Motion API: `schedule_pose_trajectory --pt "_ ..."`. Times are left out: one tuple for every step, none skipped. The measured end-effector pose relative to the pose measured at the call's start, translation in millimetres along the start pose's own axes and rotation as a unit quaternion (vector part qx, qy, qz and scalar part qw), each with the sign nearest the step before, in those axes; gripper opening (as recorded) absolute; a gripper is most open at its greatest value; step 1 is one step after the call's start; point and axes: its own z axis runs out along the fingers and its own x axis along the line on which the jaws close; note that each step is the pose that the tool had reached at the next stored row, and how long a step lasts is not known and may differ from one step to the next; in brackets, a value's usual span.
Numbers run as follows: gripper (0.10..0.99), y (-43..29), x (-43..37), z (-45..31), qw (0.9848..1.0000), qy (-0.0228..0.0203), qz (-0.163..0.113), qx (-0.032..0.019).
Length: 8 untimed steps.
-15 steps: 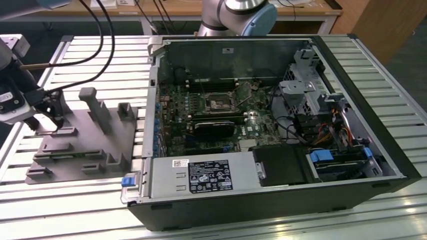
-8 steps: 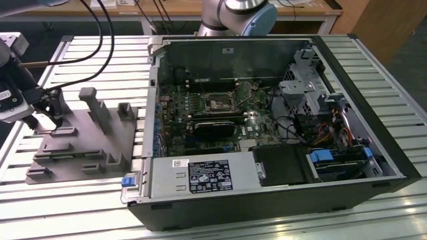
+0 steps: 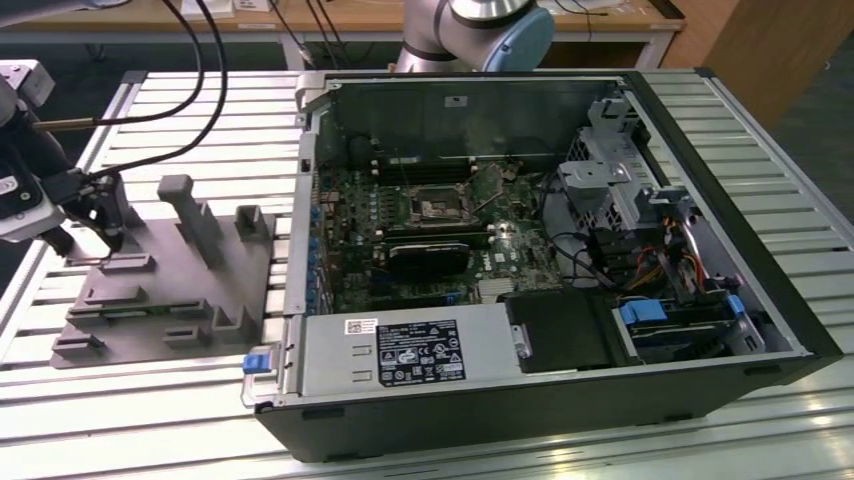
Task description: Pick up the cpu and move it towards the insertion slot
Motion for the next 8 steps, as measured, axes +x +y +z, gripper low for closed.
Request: schedule_pose_trajectory --pt "0.541 0.0 0.0 -0.5 1.0000 0.0000 0.000 0.0000" --pt "0.541 0.0 0.0 -1.1 1.0000 0.0001 0.000 0.0000" --pt "0.541 0.1 0.0 -1.5 1.0000 0.0000 0.000 0.0000" --pt "0.541 0.1 0.0 -2.0 1.0000 0.0000 0.000 0.0000" --pt "0.541 0.1 0.0 -2.5 1.0000 0.0001 0.000 0.0000" --pt "0.541 0.1 0.0 -2.9 1.0000 0.0000 0.000 0.0000" --pt "0.541 0.2 0.0 -3.3 1.0000 0.0000 0.000 0.0000" --pt "0.541 0.2 0.0 -3.7 1.0000 0.0000 0.000 0.0000"
